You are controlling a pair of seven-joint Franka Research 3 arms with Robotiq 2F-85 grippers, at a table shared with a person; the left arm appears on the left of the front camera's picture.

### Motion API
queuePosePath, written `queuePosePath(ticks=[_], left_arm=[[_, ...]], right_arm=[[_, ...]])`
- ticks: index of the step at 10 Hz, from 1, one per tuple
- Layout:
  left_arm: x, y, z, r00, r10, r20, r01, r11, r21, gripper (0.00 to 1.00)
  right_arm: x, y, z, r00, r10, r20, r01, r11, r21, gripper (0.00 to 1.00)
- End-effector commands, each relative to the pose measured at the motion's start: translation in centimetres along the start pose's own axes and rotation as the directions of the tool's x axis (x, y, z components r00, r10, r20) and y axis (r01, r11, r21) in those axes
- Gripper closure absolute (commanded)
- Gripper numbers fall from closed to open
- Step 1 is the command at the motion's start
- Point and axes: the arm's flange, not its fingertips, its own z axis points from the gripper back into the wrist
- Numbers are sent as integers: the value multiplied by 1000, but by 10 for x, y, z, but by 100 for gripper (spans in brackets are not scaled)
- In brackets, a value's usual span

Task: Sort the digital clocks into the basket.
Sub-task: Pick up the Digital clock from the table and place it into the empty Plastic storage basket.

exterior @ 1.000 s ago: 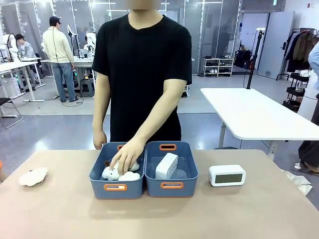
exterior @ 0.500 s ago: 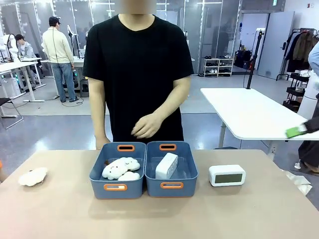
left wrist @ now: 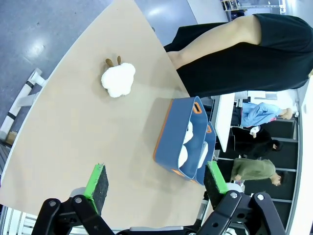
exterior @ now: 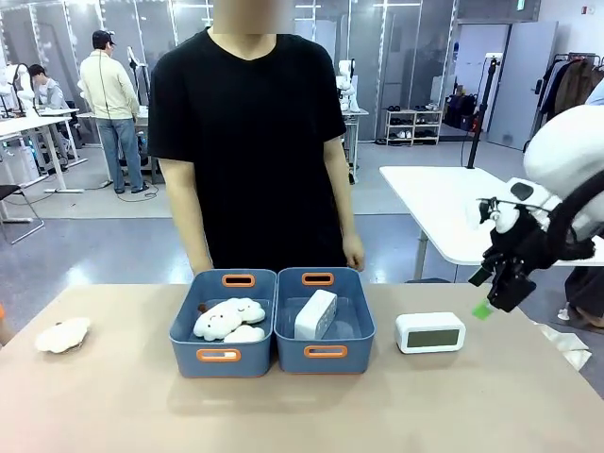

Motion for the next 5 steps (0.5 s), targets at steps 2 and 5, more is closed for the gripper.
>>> queuePosePath(ticks=[2,5], left_arm=[[-1,3,0,1000,-20,-2,20,999,-30,0],[-1,3,0,1000,-20,-2,20,999,-30,0]], right_arm=[[4,-6,13,987,-142,82,136,988,73,0],[15,-25,-12,980,176,-94,-172,984,43,0]])
